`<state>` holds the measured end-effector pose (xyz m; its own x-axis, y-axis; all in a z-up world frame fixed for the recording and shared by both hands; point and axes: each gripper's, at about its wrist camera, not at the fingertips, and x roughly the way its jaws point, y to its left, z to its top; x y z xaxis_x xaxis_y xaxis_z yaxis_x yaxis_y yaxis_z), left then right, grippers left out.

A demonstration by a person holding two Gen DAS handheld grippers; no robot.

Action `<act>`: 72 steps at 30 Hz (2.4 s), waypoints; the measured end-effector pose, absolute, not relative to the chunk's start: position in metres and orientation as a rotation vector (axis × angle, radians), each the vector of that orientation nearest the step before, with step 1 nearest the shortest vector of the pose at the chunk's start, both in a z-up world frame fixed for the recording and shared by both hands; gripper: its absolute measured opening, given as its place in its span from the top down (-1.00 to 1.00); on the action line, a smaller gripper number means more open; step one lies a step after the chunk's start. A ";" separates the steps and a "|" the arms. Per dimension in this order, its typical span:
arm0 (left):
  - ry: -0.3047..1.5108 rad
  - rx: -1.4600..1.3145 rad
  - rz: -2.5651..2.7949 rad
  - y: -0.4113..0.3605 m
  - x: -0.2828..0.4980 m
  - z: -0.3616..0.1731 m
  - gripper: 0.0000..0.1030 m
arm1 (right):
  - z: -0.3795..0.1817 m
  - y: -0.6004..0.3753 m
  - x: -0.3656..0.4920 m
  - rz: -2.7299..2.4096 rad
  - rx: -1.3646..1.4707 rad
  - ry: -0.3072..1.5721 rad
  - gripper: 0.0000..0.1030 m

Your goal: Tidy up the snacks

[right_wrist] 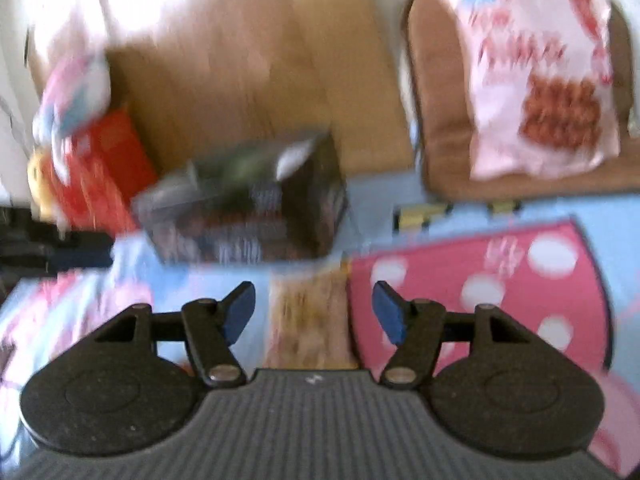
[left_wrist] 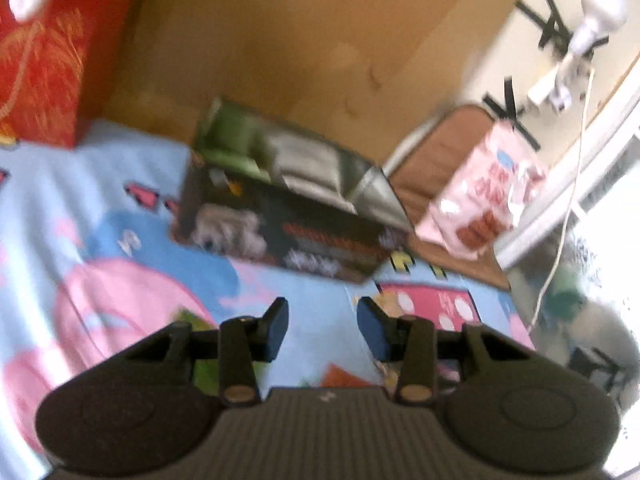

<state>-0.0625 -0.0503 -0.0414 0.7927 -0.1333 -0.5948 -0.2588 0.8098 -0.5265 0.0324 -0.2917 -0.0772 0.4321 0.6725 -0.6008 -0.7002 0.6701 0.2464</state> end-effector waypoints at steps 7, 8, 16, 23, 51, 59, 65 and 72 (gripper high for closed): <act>0.728 -0.582 0.020 -0.091 -0.066 -0.048 0.25 | -0.077 -0.296 -0.002 0.876 -0.309 0.623 -0.05; 0.736 -0.571 0.007 -0.097 -0.065 -0.047 0.25 | -0.075 -0.308 -0.006 0.904 -0.322 0.615 -0.03; 0.796 -0.473 -0.135 -0.162 -0.043 -0.050 0.14 | -0.070 -0.426 -0.042 0.965 -0.380 0.552 -0.51; 0.874 -0.426 -0.181 -0.200 -0.036 -0.066 0.14 | -0.073 -0.448 -0.064 0.919 -0.223 0.555 -0.48; 0.593 -0.444 -0.040 -0.095 -0.053 0.009 0.51 | -0.022 -0.292 -0.034 0.957 -0.260 0.385 0.55; 0.567 -0.436 0.185 -0.033 0.001 0.012 0.36 | -0.020 -0.199 0.038 0.962 -0.221 0.439 0.32; 0.548 -0.532 0.186 -0.016 -0.039 0.005 0.36 | -0.029 -0.220 0.035 0.945 -0.144 0.487 0.11; 0.599 -0.609 0.078 -0.033 -0.108 -0.030 0.34 | -0.052 -0.291 -0.020 1.180 -0.066 0.641 -0.13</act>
